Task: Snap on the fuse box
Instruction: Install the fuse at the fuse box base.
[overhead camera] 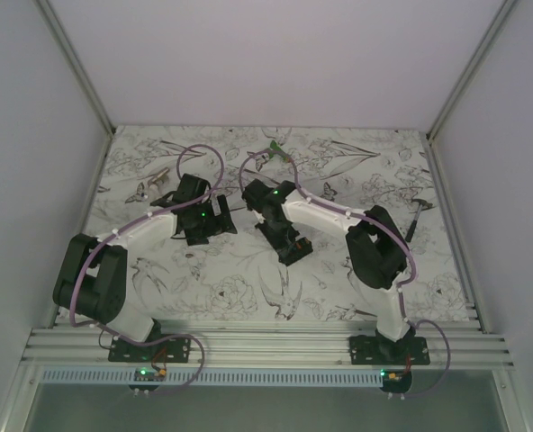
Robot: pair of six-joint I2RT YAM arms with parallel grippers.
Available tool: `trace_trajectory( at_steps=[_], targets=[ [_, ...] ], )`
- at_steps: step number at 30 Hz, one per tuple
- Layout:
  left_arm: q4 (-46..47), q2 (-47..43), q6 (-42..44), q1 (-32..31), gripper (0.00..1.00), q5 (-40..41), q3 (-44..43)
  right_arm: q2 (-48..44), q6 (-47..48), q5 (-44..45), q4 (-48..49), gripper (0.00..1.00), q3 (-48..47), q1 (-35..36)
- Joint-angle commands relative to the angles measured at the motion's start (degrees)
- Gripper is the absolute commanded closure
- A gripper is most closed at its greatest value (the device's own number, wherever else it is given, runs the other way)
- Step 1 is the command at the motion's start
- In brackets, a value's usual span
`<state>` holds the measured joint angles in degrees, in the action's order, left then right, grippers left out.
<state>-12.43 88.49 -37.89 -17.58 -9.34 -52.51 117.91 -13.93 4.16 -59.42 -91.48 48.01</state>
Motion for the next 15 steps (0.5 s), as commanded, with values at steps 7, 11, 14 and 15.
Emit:
trace_trajectory(
  at_steps=[7,11,14,15],
  targets=[
    [-1.07,-0.21,0.12,0.53,0.00,-0.60,0.83,7.54,-1.04,4.81,1.27,1.00,7.19,1.59],
    [-1.15,-0.40,-0.11,0.53,0.00,-0.71,0.92,5.56,-1.17,3.01,2.17,1.00,5.96,2.00],
    [-1.11,-0.44,-0.62,0.52,0.00,-1.14,1.01,4.85,-1.70,0.01,2.85,1.00,3.27,2.00],
    [-1.05,-0.46,-0.80,0.53,0.00,-1.44,1.02,4.73,-2.36,-0.98,3.17,1.00,2.41,2.00]
  ],
)
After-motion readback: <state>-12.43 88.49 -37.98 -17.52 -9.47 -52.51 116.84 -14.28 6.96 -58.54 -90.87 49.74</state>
